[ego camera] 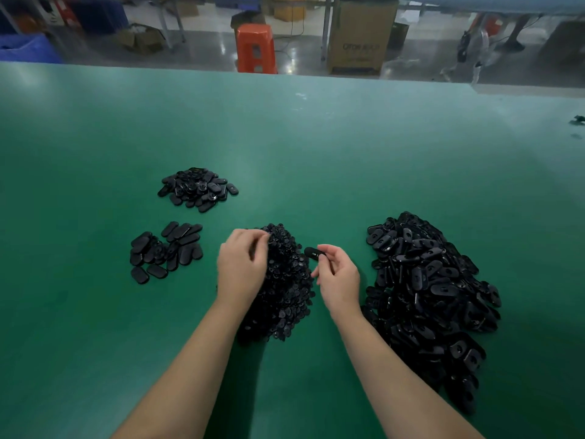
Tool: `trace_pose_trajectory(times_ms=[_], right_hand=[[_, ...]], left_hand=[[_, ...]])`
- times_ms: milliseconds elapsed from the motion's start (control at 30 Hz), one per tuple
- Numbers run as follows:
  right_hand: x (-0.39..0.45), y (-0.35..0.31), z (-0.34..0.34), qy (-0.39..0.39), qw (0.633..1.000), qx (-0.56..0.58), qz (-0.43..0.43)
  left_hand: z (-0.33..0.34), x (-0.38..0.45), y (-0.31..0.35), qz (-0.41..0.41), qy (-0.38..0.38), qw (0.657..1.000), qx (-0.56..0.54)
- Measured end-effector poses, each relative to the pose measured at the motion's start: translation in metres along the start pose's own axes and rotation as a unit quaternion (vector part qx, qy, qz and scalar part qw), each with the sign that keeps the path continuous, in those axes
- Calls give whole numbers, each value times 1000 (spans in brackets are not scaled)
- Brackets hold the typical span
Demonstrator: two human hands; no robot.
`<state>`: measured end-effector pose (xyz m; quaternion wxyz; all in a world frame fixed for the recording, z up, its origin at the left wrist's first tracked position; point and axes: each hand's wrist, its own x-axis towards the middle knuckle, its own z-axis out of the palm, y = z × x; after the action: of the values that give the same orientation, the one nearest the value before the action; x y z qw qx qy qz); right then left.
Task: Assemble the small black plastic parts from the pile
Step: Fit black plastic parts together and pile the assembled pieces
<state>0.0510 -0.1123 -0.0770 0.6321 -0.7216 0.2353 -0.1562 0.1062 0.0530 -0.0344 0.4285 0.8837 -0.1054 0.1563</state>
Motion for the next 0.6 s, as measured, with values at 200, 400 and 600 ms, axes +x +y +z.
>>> trace_pose_trajectory(times_ms=[200, 400, 600], right_hand=[[-1, -2, 0, 13, 1000, 22, -13], [-1, -2, 1, 8, 999, -18, -36], [-1, -1, 1, 13, 999, -23, -33]], left_hand=[[40, -1, 37, -100, -146, 982, -64], [54, -1, 36, -172, -165, 968, -84], [54, 0, 38, -192, -156, 963, -108]])
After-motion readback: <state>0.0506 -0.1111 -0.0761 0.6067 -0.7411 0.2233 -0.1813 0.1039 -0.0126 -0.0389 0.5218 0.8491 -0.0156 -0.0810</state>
